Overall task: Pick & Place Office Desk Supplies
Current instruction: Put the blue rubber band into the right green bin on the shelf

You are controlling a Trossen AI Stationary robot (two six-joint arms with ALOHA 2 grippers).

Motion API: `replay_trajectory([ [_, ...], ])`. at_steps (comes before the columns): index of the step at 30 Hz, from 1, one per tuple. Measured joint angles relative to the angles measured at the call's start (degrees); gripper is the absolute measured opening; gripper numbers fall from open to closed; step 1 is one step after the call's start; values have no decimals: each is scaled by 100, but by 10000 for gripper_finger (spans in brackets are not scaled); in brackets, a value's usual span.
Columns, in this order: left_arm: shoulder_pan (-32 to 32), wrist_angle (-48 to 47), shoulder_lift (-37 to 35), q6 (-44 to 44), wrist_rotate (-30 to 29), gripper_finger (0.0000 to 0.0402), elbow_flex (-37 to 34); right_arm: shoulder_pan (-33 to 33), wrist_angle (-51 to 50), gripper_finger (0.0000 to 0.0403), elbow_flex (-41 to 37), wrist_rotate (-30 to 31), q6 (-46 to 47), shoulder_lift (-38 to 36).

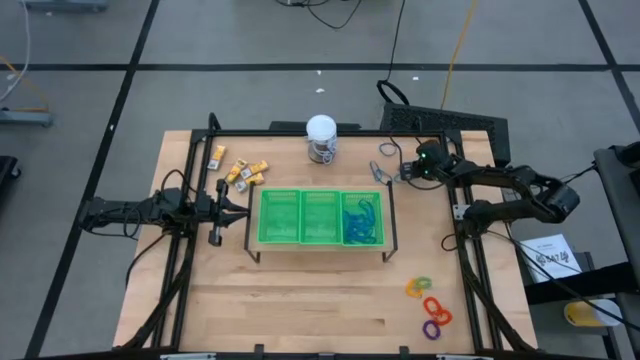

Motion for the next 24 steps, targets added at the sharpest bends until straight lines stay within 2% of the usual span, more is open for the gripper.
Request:
replay_trajectory([
  [4, 0, 0, -2, 0, 0, 45, 0, 15, -4, 42, 2, -82, 127, -1],
  [8, 1, 0, 0, 0, 0, 45, 0, 13, -51, 46, 2, -314, 146, -1],
  [20, 2, 0, 0, 0, 0, 45, 0, 15, -126, 137, 7, -507, 62, -3],
  [24, 0, 0, 0, 0, 0, 45, 0, 13, -282, 155, 11, -575, 113, -5],
])
